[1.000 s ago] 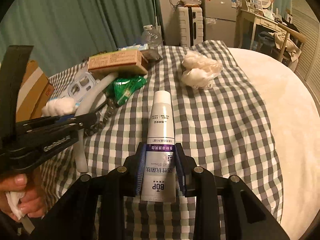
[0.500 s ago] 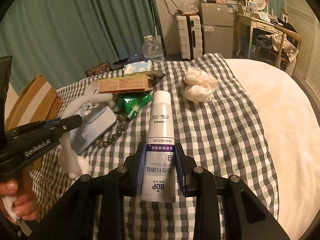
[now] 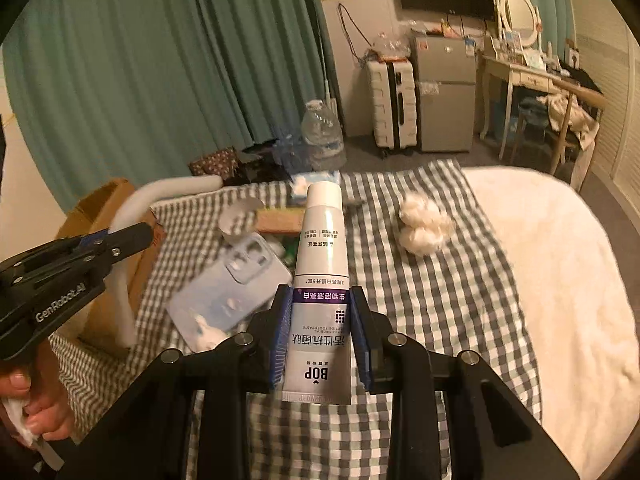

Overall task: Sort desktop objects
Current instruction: 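Grasp the white curved tube with left tool while right tool holds the toothpaste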

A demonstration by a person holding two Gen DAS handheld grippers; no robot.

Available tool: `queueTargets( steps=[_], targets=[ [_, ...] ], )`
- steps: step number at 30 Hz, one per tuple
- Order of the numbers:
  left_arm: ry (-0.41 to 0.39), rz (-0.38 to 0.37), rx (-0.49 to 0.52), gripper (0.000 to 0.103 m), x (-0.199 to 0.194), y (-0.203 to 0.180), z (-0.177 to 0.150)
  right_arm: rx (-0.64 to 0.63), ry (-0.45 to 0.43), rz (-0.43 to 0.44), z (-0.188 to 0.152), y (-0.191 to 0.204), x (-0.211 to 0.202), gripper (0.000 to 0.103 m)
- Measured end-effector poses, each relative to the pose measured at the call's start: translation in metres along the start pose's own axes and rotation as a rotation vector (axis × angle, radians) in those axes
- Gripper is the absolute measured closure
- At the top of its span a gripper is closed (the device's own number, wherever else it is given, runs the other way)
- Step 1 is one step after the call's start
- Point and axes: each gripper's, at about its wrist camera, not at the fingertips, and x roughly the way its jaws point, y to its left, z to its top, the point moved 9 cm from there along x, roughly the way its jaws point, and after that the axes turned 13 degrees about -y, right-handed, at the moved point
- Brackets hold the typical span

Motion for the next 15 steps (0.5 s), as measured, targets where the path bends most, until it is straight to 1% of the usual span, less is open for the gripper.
queueTargets(
  steps=[4,7,10,15],
  targets=[
    [-0.038,0.030,0.001,0.091,-0.021,0.020,0.017,-0.013,-0.030,0.007,0.020,0.016,-0.014,0.075],
    [-0.044,0.056,0.011,0.091,-0.032,0.036,0.026,-0.032,-0.052,0.011,0.032,0.028,-0.020,0.075],
    [-0.068,0.078,0.004,0.091,-0.043,0.050,0.035,-0.036,-0.065,0.018,0.042,0.040,-0.022,0.075],
    [-0.131,0.098,0.034,0.091,-0.055,0.064,0.051,-0.060,-0.081,0.027,0.056,0.065,-0.023,0.075]
  ],
)
